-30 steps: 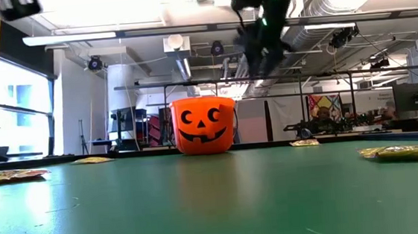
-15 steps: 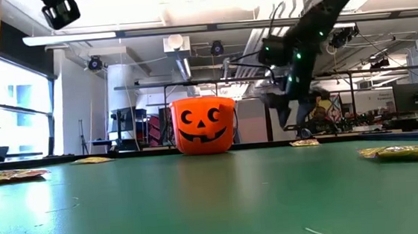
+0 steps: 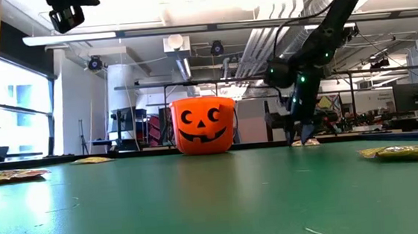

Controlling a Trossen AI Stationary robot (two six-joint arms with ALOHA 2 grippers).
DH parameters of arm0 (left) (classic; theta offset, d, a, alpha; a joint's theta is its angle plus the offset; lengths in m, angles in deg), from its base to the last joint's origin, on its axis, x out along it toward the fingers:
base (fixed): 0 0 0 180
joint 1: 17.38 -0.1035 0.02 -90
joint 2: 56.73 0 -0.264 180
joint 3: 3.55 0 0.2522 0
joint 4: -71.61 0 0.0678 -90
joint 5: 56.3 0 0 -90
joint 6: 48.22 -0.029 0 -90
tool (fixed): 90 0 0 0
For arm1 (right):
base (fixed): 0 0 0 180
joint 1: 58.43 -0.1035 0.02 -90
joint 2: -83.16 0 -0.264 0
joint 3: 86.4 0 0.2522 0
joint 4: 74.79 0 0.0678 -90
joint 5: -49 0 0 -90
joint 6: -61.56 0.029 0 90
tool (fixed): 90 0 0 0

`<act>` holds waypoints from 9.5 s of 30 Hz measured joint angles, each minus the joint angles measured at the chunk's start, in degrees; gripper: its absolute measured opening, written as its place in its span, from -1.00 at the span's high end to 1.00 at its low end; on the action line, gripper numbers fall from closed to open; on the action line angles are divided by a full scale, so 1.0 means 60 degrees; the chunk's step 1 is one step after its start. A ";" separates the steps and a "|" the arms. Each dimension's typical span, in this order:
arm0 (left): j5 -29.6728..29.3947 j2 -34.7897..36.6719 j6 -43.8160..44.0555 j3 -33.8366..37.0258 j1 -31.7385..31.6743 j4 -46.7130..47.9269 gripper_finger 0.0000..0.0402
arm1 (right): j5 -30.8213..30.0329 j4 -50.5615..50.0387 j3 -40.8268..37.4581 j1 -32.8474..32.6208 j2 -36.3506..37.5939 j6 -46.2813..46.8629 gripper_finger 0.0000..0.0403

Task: Sort candy by brand, put in halloween buckets
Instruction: Put the yellow candy into the purple bucket

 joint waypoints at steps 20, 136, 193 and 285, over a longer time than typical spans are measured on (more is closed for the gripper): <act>-0.0688 0.0000 0.0025 0.0000 -0.0599 -0.1081 0.75 | 0.1025 -0.0688 -0.0021 -0.0014 0.0250 -0.0468 0.97; -0.1552 -0.5337 -0.0556 -0.0855 -0.1003 -1.0002 0.03 | -0.1314 0.7080 0.0000 -0.8087 0.4579 -0.1973 0.99; 0.2927 0.0456 0.4300 -0.0925 0.3630 0.5034 1.00 | -0.1382 0.6016 0.0004 -0.7916 0.4630 -0.2544 0.09; 0.0987 -0.4018 -0.0452 -0.0426 0.0548 0.3483 0.34 | -0.1113 0.5094 0.0000 -0.7315 0.4623 -0.1532 0.09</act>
